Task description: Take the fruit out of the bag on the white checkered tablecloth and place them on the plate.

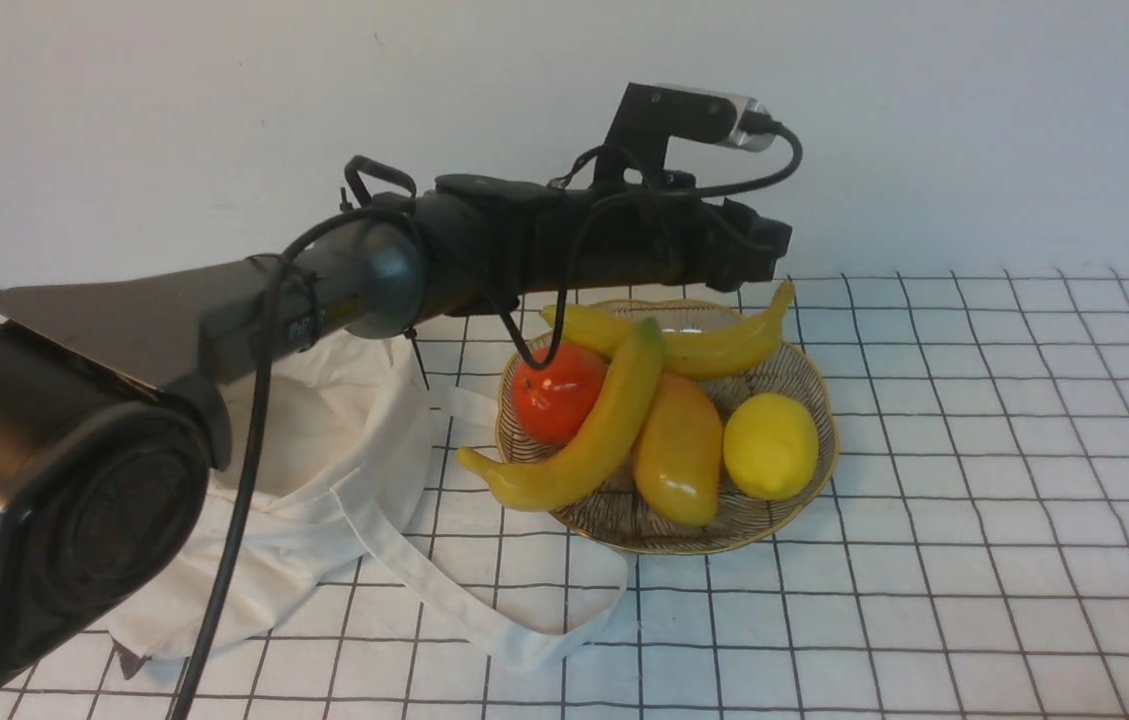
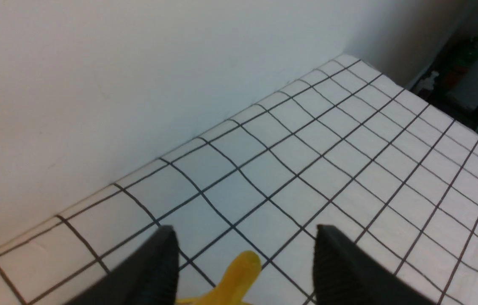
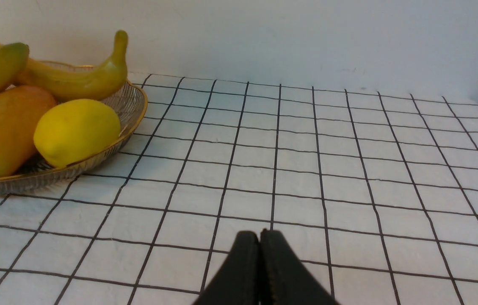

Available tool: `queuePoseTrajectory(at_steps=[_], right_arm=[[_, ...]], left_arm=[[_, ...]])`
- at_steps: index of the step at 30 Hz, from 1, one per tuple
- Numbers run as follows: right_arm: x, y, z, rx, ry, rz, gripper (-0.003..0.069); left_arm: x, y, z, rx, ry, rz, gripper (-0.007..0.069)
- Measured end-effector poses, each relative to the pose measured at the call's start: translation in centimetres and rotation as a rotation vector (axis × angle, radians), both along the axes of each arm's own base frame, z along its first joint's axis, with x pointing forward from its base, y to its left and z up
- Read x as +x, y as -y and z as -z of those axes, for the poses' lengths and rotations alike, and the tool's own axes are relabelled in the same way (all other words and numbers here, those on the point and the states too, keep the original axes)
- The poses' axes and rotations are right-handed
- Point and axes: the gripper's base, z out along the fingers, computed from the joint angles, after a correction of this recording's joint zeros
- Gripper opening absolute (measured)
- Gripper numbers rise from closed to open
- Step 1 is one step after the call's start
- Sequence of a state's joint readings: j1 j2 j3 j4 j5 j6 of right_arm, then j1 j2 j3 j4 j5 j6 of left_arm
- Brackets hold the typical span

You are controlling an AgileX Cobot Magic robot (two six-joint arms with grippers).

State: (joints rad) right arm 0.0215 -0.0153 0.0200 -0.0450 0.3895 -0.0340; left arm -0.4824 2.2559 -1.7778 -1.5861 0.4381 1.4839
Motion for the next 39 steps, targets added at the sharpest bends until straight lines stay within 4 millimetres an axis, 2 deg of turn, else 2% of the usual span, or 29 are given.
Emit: queuePoseTrajectory(at_steps=[1, 3, 4, 7, 9, 11, 13, 17, 18, 20, 25, 27, 28, 30, 34, 36, 39], right_arm=[[0.0, 0.0, 0.0, 0.000, 0.000, 0.000, -0.0014], [0.0, 0.0, 0.0, 0.000, 0.000, 0.000, -0.0014], [0.0, 0.0, 0.0, 0.000, 0.000, 0.000, -0.0014], [0.0, 0.0, 0.0, 0.000, 0.000, 0.000, -0.0014], [0.0, 0.0, 0.0, 0.000, 0.000, 0.000, -0.0014], [0.0, 0.0, 0.0, 0.000, 0.000, 0.000, -0.0014], [0.0, 0.0, 0.0, 0.000, 0.000, 0.000, -0.0014], [0.0, 0.0, 0.0, 0.000, 0.000, 0.000, -0.0014], [0.0, 0.0, 0.0, 0.000, 0.000, 0.000, -0.0014], [0.0, 0.0, 0.0, 0.000, 0.000, 0.000, -0.0014], [0.0, 0.0, 0.0, 0.003, 0.000, 0.001, -0.0014], [0.0, 0.0, 0.0, 0.003, 0.000, 0.001, -0.0014], [0.0, 0.0, 0.0, 0.003, 0.000, 0.001, -0.0014], [0.0, 0.0, 0.0, 0.003, 0.000, 0.001, -0.0014], [0.0, 0.0, 0.0, 0.003, 0.000, 0.001, -0.0014], [0.0, 0.0, 0.0, 0.003, 0.000, 0.001, -0.0014], [0.0, 0.0, 0.0, 0.003, 0.000, 0.001, -0.0014]], left_arm=[[0.0, 0.0, 0.0, 0.006, 0.002, 0.003, 0.0422], [-0.1, -0.1, 0.3, 0.031, -0.014, 0.010, 0.0542], [-0.2, -0.1, 0.3, 0.041, -0.019, 0.012, 0.0569], [-0.2, -0.3, 0.2, 0.058, -0.032, 0.015, 0.0591], [-0.4, -0.9, -0.7, 0.070, -0.040, 0.024, 0.0583], [-0.5, -1.7, -2.1, 0.080, -0.043, 0.028, 0.0543], [-1.0, -3.1, -4.7, 0.119, -0.021, 0.038, 0.0444], [-2.5, -5.9, -9.0, 0.192, -0.038, 0.037, 0.0157], [-3.5, -7.3, -11.1, 0.239, -0.042, 0.022, 0.0071], [-5.0, -9.0, -13.7, 0.285, -0.057, -0.013, 0.0018], [-9.8, -12.5, -20.5, 0.349, -0.008, -0.119, -0.0008], [-10.8, -13.0, -21.6, 0.348, 0.009, -0.136, -0.0008], [-12.8, -13.9, -23.5, 0.329, 0.043, -0.171, -0.0008], [-16.0, -15.2, -25.7, 0.288, 0.089, -0.208, -0.0008], [-19.8, -16.6, -26.9, 0.243, 0.131, -0.238, -0.0008], [-23.8, -18.1, -27.2, 0.221, 0.163, -0.253, -0.0008], [-27.3, -19.7, -26.8, 0.242, 0.205, -0.277, -0.0008]])
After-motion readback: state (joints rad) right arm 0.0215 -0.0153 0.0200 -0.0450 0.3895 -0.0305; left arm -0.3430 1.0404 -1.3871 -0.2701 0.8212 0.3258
